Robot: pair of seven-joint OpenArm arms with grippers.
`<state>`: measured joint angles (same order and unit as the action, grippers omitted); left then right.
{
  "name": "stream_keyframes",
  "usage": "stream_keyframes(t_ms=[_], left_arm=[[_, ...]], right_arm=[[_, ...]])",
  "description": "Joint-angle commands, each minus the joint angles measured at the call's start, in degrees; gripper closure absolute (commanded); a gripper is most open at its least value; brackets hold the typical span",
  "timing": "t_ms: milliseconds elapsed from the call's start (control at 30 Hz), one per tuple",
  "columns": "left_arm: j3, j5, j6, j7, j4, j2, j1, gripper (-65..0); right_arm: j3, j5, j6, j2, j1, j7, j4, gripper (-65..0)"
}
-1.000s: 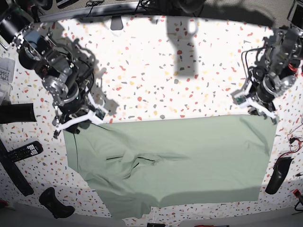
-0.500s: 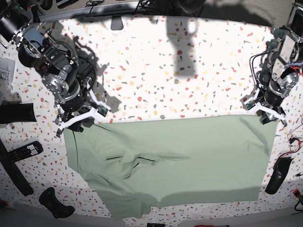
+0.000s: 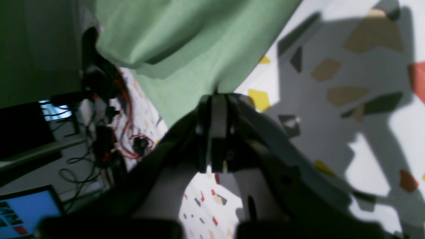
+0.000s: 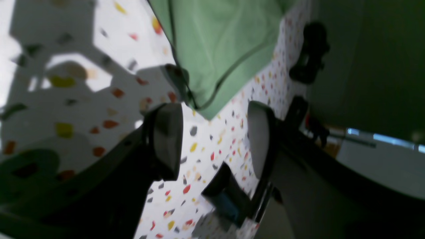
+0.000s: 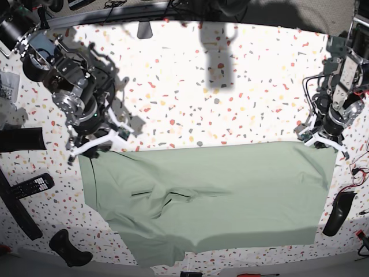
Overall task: Fold the T-shirt properly
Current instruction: 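Grasp the shirt's collar-side edge with both grippers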
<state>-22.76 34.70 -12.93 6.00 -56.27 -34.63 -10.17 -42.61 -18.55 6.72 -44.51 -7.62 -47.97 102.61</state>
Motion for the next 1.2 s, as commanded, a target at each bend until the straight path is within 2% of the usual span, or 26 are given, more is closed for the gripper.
stream_keyframes(t_ms=[0, 133, 267, 500, 633, 700, 833, 1000, 1067, 1133, 1167], left_arm=[[-0.7, 1.3, 2.0, 1.3, 1.4, 1.6, 0.6, 0.0], [-0.7, 1.3, 2.0, 1.4, 1.1, 1.6, 0.6, 0.0], [-0.7, 1.3, 2.1, 1.4, 1.1, 1.6, 0.6, 0.0], [-0.7, 1.3, 2.1, 1.4, 1.1, 1.6, 0.6, 0.0], [-0.7, 1.3, 2.1, 1.4, 1.1, 1.6, 0.6, 0.0], [-0.7, 1.3, 2.1, 1.4, 1.1, 1.6, 0.6, 0.0], [-0.7, 1.3, 2.1, 1.4, 1.1, 1.6, 0.6, 0.0], [-0.7, 1.3, 2.1, 1.4, 1.1, 1.6, 0.1, 0.0], [-0.7, 1.3, 2.1, 1.4, 1.1, 1.6, -0.3, 0.0], [-0.7, 1.3, 2.0, 1.4, 1.1, 1.4, -1.0, 0.0], [-0.7, 1.2, 2.0, 1.6, 1.1, 1.4, -1.4, 0.0]], right_arm=[[0.6, 0.6, 0.7, -0.7, -1.2, 0.4, 0.8, -29.4], [0.6, 5.3, 4.7, -0.4, -1.8, 1.3, -2.0, -29.4], [0.6, 5.3, 4.7, 1.3, -4.2, 3.7, -8.3, -29.4], [0.6, 3.6, 5.4, 7.0, -8.6, 10.4, -16.8, -29.4], [0.6, 2.9, 7.5, 11.8, -11.2, 8.1, -22.2, -29.4], [0.6, -1.4, 7.3, 13.7, -12.0, 7.0, -24.2, -29.4], [0.6, -3.7, 6.5, 14.3, -13.2, 7.1, -25.4, -29.1], [0.6, -1.7, 6.6, 14.0, -14.8, 8.0, -25.7, -21.4], [0.6, -0.7, 8.0, 14.1, -14.8, 8.9, -25.7, -13.0], [0.6, -0.3, 9.3, 14.1, -14.8, 9.6, -25.7, 0.0], [0.6, -0.3, 9.3, 14.1, -14.8, 9.6, -25.7, 0.0]])
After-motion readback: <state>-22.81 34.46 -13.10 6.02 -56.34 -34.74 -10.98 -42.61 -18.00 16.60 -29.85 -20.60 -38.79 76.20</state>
